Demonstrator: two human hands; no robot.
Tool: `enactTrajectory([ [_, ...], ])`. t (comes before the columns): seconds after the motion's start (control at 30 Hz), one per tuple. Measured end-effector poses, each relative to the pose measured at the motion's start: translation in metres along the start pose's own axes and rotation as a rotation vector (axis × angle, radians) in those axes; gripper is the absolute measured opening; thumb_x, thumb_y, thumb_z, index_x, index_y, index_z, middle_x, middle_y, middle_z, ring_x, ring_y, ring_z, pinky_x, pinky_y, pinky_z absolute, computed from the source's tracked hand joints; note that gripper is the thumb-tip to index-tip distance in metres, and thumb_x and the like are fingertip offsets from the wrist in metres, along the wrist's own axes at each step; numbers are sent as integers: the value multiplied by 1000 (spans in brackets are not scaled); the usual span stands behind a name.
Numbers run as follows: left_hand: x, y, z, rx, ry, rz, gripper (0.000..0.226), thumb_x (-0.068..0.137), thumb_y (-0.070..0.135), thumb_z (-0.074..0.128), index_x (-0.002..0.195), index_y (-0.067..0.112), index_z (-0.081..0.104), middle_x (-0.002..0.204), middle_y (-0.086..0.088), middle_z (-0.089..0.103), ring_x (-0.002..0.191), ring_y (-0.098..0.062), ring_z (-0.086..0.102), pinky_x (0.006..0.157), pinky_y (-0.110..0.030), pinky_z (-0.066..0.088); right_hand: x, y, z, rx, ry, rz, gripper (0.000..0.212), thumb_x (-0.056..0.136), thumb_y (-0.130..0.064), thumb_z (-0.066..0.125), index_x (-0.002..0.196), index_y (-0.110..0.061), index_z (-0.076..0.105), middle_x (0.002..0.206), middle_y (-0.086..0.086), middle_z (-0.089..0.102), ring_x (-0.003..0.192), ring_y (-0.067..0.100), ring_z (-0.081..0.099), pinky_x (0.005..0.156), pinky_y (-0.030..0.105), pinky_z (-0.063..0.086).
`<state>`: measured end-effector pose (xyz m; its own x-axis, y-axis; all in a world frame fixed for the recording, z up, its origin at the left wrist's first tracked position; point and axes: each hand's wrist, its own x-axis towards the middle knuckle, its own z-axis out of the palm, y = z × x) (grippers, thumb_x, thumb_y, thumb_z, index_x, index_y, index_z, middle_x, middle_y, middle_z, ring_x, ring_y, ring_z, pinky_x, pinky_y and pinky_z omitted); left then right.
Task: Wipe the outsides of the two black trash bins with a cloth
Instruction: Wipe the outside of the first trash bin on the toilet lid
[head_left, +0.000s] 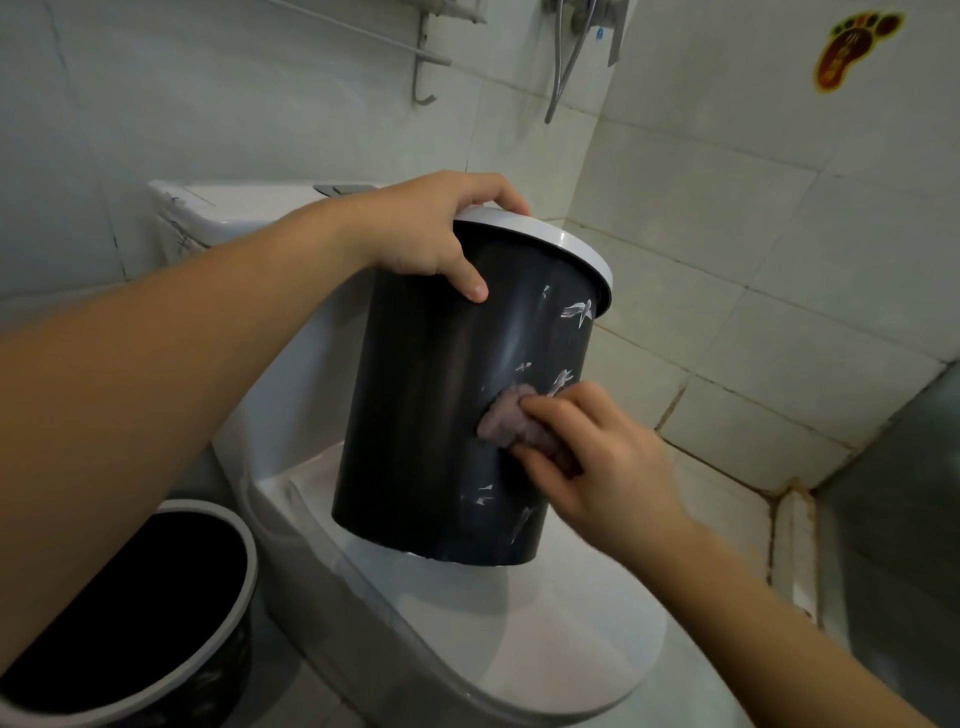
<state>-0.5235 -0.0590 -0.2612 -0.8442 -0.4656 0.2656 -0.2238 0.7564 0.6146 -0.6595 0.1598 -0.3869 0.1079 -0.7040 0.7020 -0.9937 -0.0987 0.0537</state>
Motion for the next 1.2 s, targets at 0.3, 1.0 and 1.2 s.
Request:
enactTrajectory([
  [0.3,-2,1,-1,0,-4,-5,70,66,10,89,106,54,53,117,5,63,105,-20,63,92,-39,54,-30,-12,3,12,-143,-208,26,92,-29,61,113,-16,70,95,2,60,76,16,55,55,24,45],
  [1.0,-4,5,0,7,-1,-19,69,66,10,89,104,55,53,118,6,63,104,-18,63,91,-39,55,-14,-11,7,45,33,44,26,90,-28,70,113,-15,71,96,1,60,76,16,56,56,32,52],
  [1.2,-5,3,-1,3,-3,-22,68,67,10,88,108,52,53,117,6,63,104,-19,63,91,-40,55,-48,-28,9,66,-165,-200,22,92,-28,63,110,-19,72,93,2,60,73,19,55,51,33,49],
])
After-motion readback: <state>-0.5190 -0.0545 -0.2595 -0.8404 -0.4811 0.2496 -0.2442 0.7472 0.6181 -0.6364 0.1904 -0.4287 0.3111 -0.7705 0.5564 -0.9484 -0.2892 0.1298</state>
